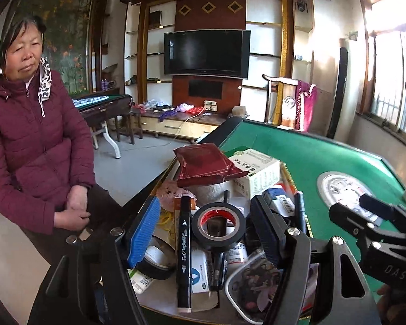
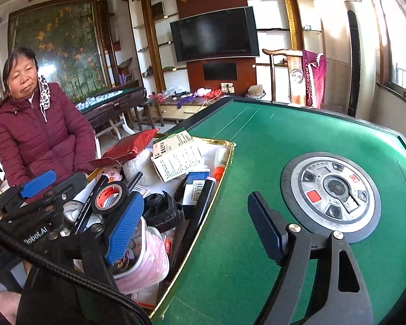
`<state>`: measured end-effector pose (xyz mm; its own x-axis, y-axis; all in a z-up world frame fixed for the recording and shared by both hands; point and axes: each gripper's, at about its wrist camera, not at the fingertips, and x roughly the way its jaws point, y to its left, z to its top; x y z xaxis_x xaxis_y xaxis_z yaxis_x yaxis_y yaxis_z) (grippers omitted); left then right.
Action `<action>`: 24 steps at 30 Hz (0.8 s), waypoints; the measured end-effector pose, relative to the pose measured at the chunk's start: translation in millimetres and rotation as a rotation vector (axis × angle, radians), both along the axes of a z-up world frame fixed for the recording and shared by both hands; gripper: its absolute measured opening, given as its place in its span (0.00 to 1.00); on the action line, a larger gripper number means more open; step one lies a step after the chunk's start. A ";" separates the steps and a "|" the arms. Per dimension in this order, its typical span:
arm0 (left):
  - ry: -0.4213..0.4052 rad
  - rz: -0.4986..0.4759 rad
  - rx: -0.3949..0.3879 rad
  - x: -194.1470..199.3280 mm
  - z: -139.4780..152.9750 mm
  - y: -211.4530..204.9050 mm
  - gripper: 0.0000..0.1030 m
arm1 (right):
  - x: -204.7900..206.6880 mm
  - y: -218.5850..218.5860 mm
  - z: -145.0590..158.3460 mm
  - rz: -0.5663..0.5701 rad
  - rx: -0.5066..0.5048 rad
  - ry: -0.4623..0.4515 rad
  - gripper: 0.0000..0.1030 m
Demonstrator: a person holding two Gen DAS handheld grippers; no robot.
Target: Organize objects
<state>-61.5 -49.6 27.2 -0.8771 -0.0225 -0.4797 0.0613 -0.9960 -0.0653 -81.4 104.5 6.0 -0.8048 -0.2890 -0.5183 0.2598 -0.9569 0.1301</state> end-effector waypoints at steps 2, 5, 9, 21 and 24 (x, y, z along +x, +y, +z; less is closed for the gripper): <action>0.007 -0.007 -0.002 5.8 2.7 -2.6 0.64 | 5.9 3.1 -0.4 0.001 -0.007 0.001 0.78; 0.008 0.010 -0.043 15.6 5.2 -5.0 0.87 | 13.5 7.1 -2.6 0.000 -0.020 0.002 0.78; 0.063 0.061 -0.119 33.7 13.1 -8.0 0.94 | 18.3 8.4 -5.2 0.008 -0.032 -0.007 0.78; 0.062 0.054 -0.199 49.4 19.2 -10.0 0.96 | 27.3 3.8 -5.3 0.022 -0.031 -0.001 0.78; 0.057 0.061 -0.197 47.6 17.6 -12.9 0.96 | 26.2 4.1 -5.7 0.023 -0.032 -0.002 0.78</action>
